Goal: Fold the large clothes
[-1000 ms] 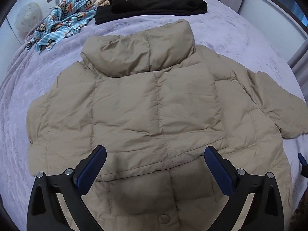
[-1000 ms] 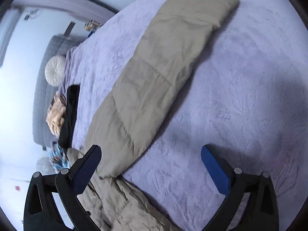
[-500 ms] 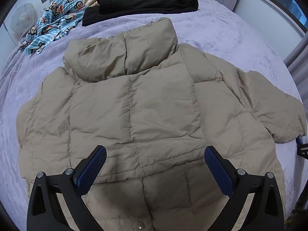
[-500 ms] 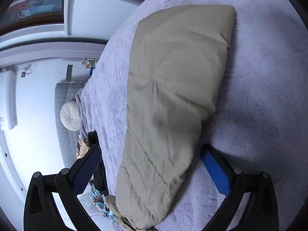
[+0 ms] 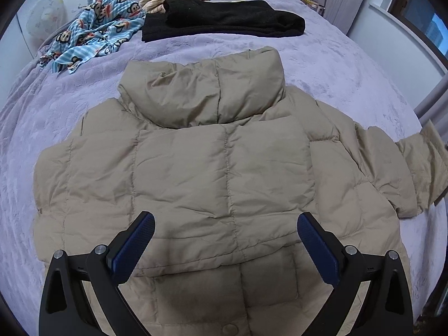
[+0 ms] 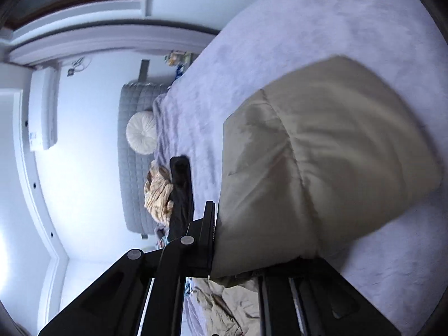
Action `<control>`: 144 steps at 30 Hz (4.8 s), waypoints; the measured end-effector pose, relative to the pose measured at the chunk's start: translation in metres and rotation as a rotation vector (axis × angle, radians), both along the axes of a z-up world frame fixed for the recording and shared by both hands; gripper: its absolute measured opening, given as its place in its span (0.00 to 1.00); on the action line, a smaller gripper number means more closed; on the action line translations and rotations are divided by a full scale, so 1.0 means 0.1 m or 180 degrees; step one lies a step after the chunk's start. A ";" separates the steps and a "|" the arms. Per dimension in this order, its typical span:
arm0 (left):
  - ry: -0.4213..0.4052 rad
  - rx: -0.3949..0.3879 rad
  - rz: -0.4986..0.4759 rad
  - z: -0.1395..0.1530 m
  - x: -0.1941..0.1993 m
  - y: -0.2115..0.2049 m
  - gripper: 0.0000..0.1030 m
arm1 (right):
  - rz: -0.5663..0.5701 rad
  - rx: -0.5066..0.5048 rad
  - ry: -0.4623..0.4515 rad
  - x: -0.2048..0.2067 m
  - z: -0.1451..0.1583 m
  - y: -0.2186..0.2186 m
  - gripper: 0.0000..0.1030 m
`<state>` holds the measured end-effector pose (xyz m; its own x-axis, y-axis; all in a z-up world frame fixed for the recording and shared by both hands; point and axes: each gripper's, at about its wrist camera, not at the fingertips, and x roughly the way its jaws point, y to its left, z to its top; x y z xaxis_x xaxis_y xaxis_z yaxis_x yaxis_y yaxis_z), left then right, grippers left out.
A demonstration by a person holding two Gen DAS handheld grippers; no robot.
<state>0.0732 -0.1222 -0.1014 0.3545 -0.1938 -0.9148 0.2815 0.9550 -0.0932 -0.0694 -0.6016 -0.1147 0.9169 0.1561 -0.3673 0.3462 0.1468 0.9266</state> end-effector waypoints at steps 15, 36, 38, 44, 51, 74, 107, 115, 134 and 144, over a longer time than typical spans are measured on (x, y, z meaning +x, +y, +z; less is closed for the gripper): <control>0.0125 0.0101 0.0587 -0.11 0.11 1.25 0.99 | 0.2467 -0.1922 0.0032 1.77 0.61 3.19 0.10; 0.0107 -0.0293 0.0545 -0.13 0.22 1.58 0.99 | 0.2213 -0.1641 0.1034 1.27 0.01 3.38 0.67; 0.0078 -0.0434 0.0535 -0.09 0.24 1.64 0.99 | 0.2004 -0.1521 0.1102 1.25 -0.03 3.20 0.67; -0.0006 -0.0863 0.0520 0.06 0.25 1.91 0.99 | 0.1809 -0.1525 0.1013 1.45 0.00 3.14 0.16; 0.0298 -0.1389 0.0606 -0.01 0.32 2.11 0.99 | 0.3093 -0.2928 0.0806 1.63 0.11 4.48 0.19; 0.0766 -0.1551 0.0235 -0.24 0.74 0.95 0.08 | 0.2508 -0.2038 0.1359 0.65 -0.29 3.04 0.63; 0.0613 -0.0951 0.0315 -0.60 0.49 1.15 0.09 | 0.2033 -0.2584 0.1440 0.97 0.01 2.34 0.33; 0.0230 -0.0551 0.0540 -0.11 0.48 1.59 0.60 | 0.2128 -0.2620 0.1665 1.12 -0.30 2.36 0.29; 0.0209 -0.0498 0.0061 -0.62 0.55 1.00 0.37 | 0.2198 -0.2811 0.1594 1.42 -0.50 2.25 0.26; 0.0095 -0.0157 0.0362 -0.20 0.23 1.28 0.55 | 0.2073 -0.2586 0.1574 1.05 -0.12 2.21 0.32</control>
<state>0.0964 0.0053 -0.1215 0.3495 -0.1988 -0.9156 0.1682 0.9747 -0.1475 0.0351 -0.3808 -0.1266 0.4771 0.0999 -0.8731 0.2846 0.9224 0.2611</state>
